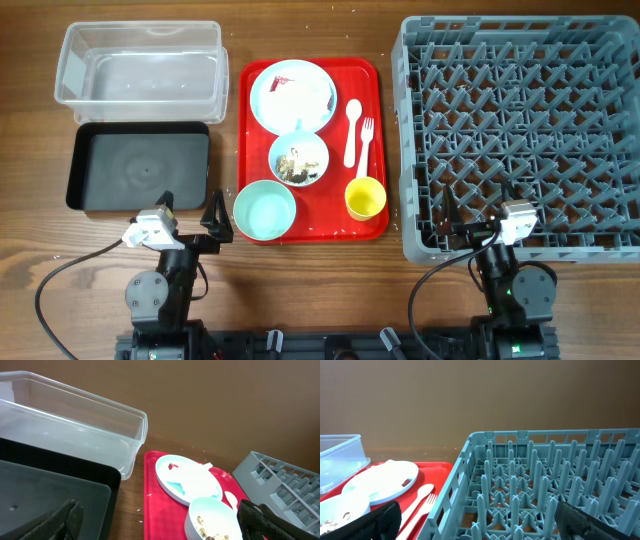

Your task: Sort waste into correct bins and load items into the dishwasher rack

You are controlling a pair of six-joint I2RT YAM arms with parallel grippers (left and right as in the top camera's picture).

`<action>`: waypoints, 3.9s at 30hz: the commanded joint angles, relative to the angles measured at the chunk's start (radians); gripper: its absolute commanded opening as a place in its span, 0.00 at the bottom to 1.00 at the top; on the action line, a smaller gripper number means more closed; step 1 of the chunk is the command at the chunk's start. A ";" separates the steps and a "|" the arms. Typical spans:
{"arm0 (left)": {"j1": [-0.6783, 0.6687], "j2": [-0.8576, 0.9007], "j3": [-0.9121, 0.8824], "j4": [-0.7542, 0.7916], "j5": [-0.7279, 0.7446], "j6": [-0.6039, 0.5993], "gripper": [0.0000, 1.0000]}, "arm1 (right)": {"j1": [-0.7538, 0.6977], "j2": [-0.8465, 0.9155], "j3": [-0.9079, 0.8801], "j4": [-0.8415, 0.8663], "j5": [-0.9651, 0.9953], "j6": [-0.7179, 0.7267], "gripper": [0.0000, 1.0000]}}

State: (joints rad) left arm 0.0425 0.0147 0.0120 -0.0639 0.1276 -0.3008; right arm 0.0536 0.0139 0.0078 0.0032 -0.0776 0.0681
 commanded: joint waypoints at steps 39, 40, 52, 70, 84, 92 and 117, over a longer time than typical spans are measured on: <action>-0.278 2.035 1.978 -0.893 0.136 0.269 1.00 | 0.005 1.094 1.027 -0.479 -0.163 0.048 1.00; -0.306 2.080 1.976 -0.872 0.122 0.271 1.00 | 0.005 1.116 1.027 -0.497 -0.214 0.047 1.00; -0.351 2.422 1.970 -0.758 0.001 0.268 0.92 | 0.005 1.174 1.026 -0.532 -0.228 0.047 1.00; 0.043 1.932 2.008 -1.272 -0.193 -0.121 0.04 | 0.005 1.174 1.026 -0.531 -0.228 0.047 1.00; 0.148 2.104 1.963 -0.703 -0.034 0.182 1.00 | 0.005 1.174 1.026 -0.538 -0.228 0.047 1.00; -0.264 2.095 2.000 -0.801 -0.020 0.564 1.00 | 0.005 1.174 1.026 -0.541 -0.228 0.047 1.00; -0.438 2.487 2.001 -0.757 -0.052 0.834 0.04 | 0.005 1.174 1.026 -0.576 -0.228 0.047 1.00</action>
State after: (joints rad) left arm -0.3981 2.4409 2.0216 -0.7975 0.1173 0.5640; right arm 0.0563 1.1805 1.0130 -0.5732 -0.2882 0.1055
